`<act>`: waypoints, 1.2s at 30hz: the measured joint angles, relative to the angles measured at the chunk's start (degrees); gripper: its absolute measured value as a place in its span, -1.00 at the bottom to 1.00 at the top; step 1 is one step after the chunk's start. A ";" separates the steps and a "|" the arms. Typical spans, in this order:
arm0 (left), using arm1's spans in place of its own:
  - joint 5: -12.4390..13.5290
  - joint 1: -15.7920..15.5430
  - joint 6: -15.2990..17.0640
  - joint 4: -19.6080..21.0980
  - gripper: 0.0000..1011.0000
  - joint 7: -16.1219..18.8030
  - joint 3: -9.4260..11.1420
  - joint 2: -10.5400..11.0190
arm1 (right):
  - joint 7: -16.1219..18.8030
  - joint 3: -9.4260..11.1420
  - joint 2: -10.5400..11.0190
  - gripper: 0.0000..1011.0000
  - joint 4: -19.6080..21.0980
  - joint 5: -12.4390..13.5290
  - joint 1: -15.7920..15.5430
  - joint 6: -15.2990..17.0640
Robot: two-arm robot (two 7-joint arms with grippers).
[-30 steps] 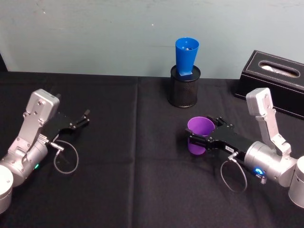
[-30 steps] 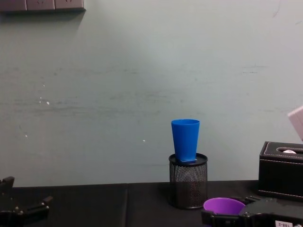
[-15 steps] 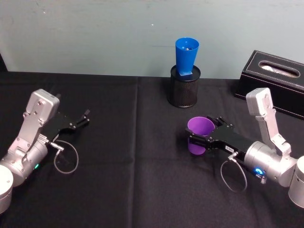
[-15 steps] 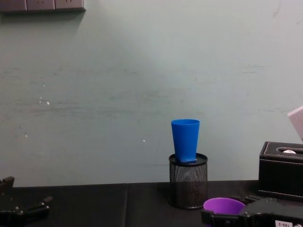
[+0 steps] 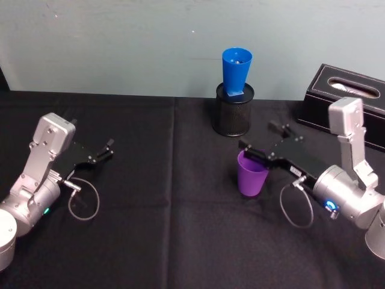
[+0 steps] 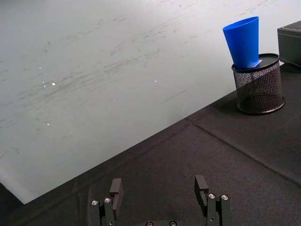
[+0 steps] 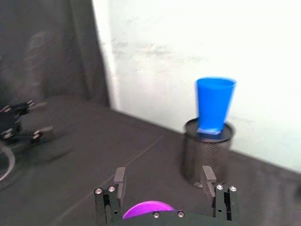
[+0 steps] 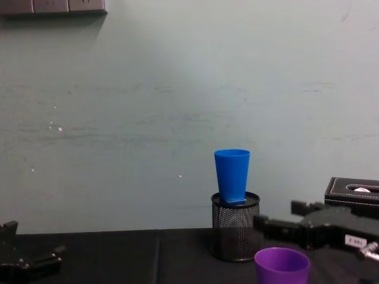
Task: Pick up one cup with a gripper and tap it against the other cup.
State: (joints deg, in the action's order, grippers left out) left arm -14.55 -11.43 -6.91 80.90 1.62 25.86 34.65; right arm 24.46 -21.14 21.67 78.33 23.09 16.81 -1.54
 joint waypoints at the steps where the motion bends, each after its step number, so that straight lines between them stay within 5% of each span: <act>1: 0.00 0.00 0.00 0.00 0.99 0.00 0.00 0.00 | -1.36 0.54 -0.34 0.98 0.36 -0.68 -0.33 -0.77; 9: 0.00 0.00 0.00 0.00 0.99 0.00 0.00 0.00 | -12.19 3.02 -2.68 0.98 1.13 -6.39 -1.73 -1.14; 11: 0.00 0.00 0.00 0.00 0.99 0.00 0.00 0.00 | -16.89 3.76 -3.80 0.98 1.04 -8.81 -1.87 0.90; 16: 0.00 0.00 0.00 0.00 0.99 0.00 0.00 0.00 | -22.43 4.50 -5.35 0.98 0.58 -12.06 -1.76 4.51; 24: 0.00 0.00 0.00 0.00 0.99 0.00 0.00 0.00 | -23.33 4.63 -7.57 0.98 -1.84 -13.39 0.00 7.43; 36: 0.00 0.00 0.00 0.00 0.99 0.00 0.00 0.00 | -23.27 4.61 -7.47 0.98 -1.72 -13.42 -0.11 7.47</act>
State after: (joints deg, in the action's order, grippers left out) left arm -14.55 -11.43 -6.91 80.90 1.62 25.86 34.65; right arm 1.19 -16.53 14.21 76.61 9.67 16.70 5.93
